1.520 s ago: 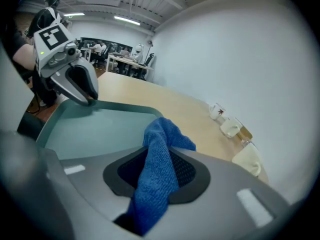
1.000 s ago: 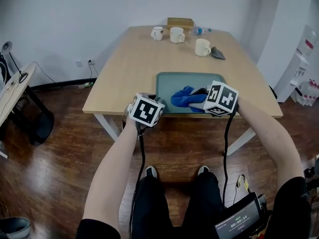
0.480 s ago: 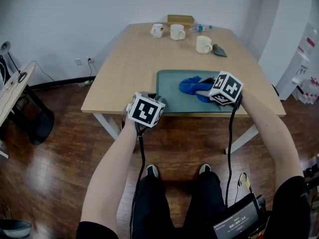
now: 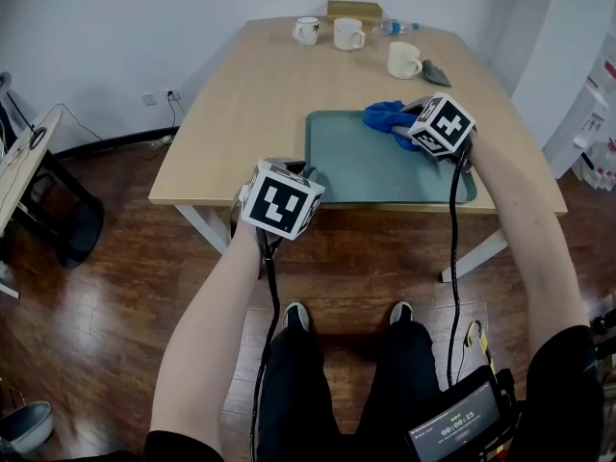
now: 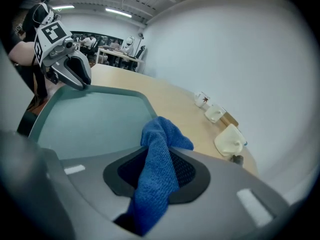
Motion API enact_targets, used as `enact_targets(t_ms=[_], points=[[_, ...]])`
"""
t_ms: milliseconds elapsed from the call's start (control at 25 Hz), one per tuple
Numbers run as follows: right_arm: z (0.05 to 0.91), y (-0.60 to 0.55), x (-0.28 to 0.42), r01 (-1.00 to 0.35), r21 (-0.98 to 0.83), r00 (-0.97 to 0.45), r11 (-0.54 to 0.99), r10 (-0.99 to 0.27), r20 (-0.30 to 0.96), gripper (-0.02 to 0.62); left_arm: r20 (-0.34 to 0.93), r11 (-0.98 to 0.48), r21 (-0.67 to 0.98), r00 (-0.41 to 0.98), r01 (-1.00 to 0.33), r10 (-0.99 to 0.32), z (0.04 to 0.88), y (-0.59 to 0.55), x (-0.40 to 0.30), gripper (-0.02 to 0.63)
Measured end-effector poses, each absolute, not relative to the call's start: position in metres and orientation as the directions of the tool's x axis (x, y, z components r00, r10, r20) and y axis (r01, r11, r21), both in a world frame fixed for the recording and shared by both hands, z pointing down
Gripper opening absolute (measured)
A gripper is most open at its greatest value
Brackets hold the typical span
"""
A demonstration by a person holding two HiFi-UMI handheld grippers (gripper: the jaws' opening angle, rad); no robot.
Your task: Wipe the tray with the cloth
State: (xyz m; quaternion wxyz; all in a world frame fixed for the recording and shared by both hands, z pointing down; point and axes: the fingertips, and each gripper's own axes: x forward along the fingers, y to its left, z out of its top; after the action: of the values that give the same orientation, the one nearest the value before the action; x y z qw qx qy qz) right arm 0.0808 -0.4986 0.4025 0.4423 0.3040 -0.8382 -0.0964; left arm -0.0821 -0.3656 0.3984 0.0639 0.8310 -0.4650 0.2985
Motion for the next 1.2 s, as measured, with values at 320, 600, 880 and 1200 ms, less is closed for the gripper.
enact_targets(t_ms=[320,600,880,1200], points=[[0.407,-0.46,0.074,-0.367,0.422,-0.462,0.829,-0.556,0.691,0.104,0.551,-0.566,-0.188,0.391,-0.803,-0.737,0.408,-0.373,-0.08,0.069],[0.411,-0.398,0.073,-0.294,0.394,-0.505,0.871,-0.491,0.71,0.103,0.552,-0.559,-0.194,0.382,-0.806,-0.742,0.41,-0.372,-0.082,0.069],[0.412,-0.339,0.076,-0.131,0.347,-0.529,0.929,-0.361,0.768,0.103,0.559,-0.563,-0.183,0.386,-0.806,-0.734,0.412,-0.37,-0.082,0.069],[0.413,-0.425,0.106,-0.306,0.373,-0.49,0.876,-0.481,0.727,0.103,0.553,-0.549,-0.184,0.375,-0.816,-0.744,0.404,-0.367,-0.087,0.069]])
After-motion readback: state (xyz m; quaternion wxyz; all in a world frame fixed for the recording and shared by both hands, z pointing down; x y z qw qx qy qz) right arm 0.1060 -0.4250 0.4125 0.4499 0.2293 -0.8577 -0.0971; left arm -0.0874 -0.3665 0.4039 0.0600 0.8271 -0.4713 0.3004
